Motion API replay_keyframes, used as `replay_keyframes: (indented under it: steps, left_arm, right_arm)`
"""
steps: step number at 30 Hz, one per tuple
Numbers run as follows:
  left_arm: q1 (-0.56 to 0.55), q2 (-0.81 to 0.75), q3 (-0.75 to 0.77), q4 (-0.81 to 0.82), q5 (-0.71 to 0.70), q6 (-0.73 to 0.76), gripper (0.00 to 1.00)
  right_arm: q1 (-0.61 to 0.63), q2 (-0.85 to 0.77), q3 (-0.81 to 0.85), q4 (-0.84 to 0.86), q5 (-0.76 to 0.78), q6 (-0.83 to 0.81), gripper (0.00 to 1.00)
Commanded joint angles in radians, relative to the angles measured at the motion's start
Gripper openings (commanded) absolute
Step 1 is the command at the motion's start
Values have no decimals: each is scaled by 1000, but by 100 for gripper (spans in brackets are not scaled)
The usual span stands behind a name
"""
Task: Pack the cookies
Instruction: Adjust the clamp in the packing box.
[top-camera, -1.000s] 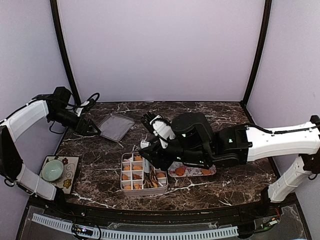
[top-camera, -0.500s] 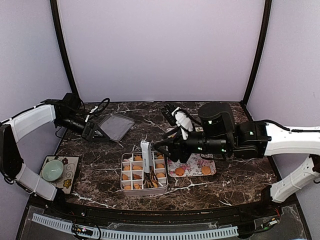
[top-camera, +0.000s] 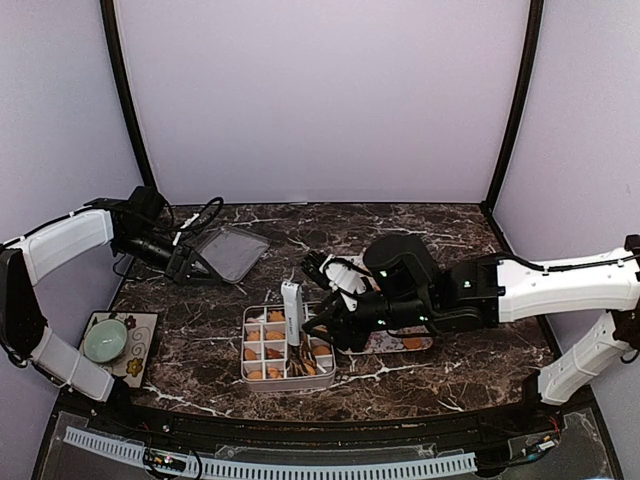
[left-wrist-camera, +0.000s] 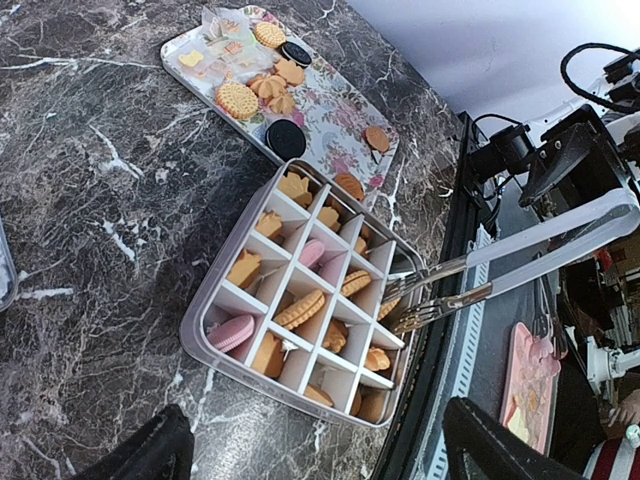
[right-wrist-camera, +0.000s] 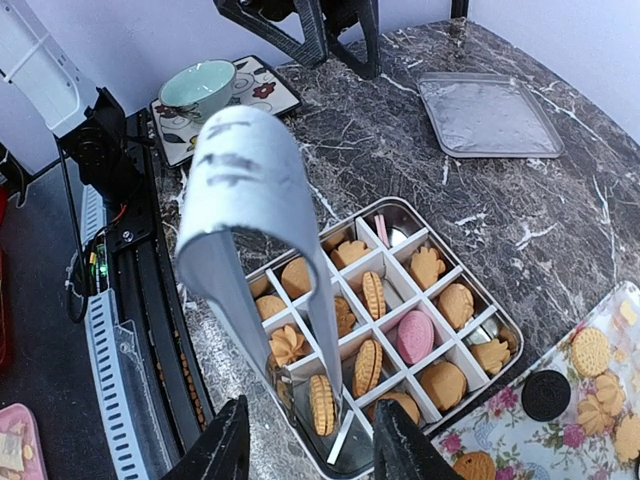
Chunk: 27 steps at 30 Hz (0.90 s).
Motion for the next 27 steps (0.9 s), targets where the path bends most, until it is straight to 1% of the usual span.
replay_keyframes:
  steps: [1, 8, 12, 15, 18, 23, 27]
  left_arm:
    - [2, -14, 10, -45, 7, 29, 89]
    - [1, -13, 22, -86, 11, 65, 88]
    - [1, -10, 26, -104, 16, 82, 88]
    - [1, -9, 32, -119, 20, 92, 87]
    - [2, -11, 32, -125, 19, 102, 87]
    - [1, -6, 34, -128, 21, 102, 87]
    - [2, -5, 35, -133, 21, 107, 86]
  right_arm:
    - [-5, 28, -7, 92, -8, -30, 42]
    - [-5, 66, -26, 162, 34, -59, 38]
    - [-4, 85, -26, 190, 50, -79, 35]
    - [-5, 91, -10, 169, 59, -95, 33]
    - [-7, 69, -2, 146, 63, -105, 33]
    - [-9, 21, -7, 121, 18, -89, 33]
    - [-8, -46, -70, 132, 8, -53, 35]
